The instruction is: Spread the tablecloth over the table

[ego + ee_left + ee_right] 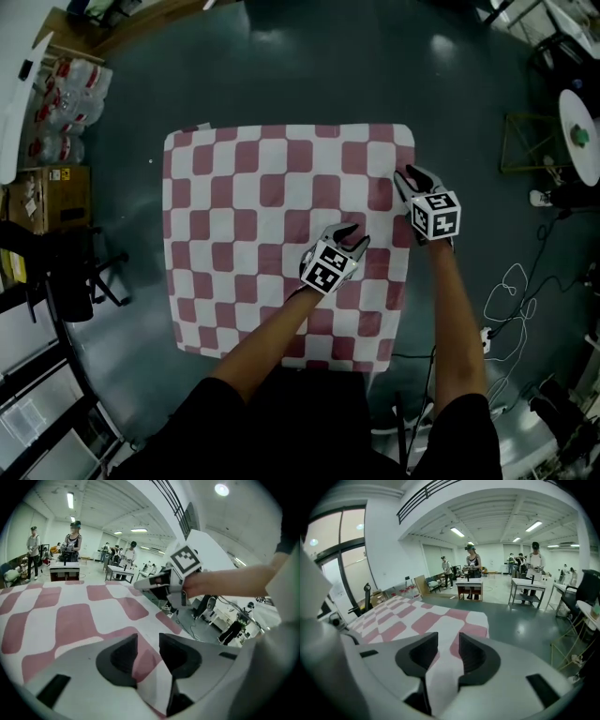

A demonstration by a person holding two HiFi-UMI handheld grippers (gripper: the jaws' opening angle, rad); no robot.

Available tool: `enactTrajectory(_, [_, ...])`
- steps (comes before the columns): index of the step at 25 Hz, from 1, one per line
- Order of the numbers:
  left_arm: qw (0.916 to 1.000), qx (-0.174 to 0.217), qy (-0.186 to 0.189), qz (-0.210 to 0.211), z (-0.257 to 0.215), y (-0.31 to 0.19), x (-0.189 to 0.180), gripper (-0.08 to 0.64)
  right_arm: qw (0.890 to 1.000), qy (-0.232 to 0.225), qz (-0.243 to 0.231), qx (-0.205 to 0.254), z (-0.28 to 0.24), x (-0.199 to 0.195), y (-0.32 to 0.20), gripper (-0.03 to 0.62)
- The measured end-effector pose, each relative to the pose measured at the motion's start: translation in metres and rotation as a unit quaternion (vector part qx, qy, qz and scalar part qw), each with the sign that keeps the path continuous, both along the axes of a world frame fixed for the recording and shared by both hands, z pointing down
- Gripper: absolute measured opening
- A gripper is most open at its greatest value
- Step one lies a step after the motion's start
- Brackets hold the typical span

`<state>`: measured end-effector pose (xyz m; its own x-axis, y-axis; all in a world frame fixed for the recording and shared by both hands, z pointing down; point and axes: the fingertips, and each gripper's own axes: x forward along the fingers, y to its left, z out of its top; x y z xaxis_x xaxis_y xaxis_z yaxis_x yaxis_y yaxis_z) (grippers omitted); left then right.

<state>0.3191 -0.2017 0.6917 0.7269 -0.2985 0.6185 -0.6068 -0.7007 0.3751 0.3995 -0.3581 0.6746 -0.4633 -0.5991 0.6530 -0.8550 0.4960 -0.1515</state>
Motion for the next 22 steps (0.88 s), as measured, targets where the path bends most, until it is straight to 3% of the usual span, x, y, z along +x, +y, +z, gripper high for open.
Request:
enactTrajectory(4, [0.9998, 0.005, -0.014, 0.009, 0.002, 0.005, -0.003, 0.14, 0.997, 0.063, -0.036, -0.014, 0.029, -0.005, 0.025, 0.148])
enactTrajectory(11, [0.9997, -0.01, -0.02, 0.001, 0.007, 0.022, -0.009, 0.154, 0.998, 0.066, 0.008, -0.007, 0.029, 0.009, 0.026, 0.149])
enactTrajectory(15, [0.9998, 0.017, -0.005, 0.002, -0.009, 0.026, -0.018, 0.155, 0.996, 0.081, -0.027, 0.014, 0.028, -0.007, 0.004, 0.147])
enactTrajectory(18, [0.9996, 0.022, -0.016, -0.008, -0.014, 0.039, -0.049, 0.155, 0.996, 0.088, -0.01, -0.005, 0.028, -0.007, 0.003, 0.155])
enactTrajectory(22, [0.9971, 0.05, -0.035, -0.045, -0.024, 0.061, -0.119, 0.155, 0.999, 0.031, 0.036, -0.009, 0.004, -0.018, 0.069, 0.144])
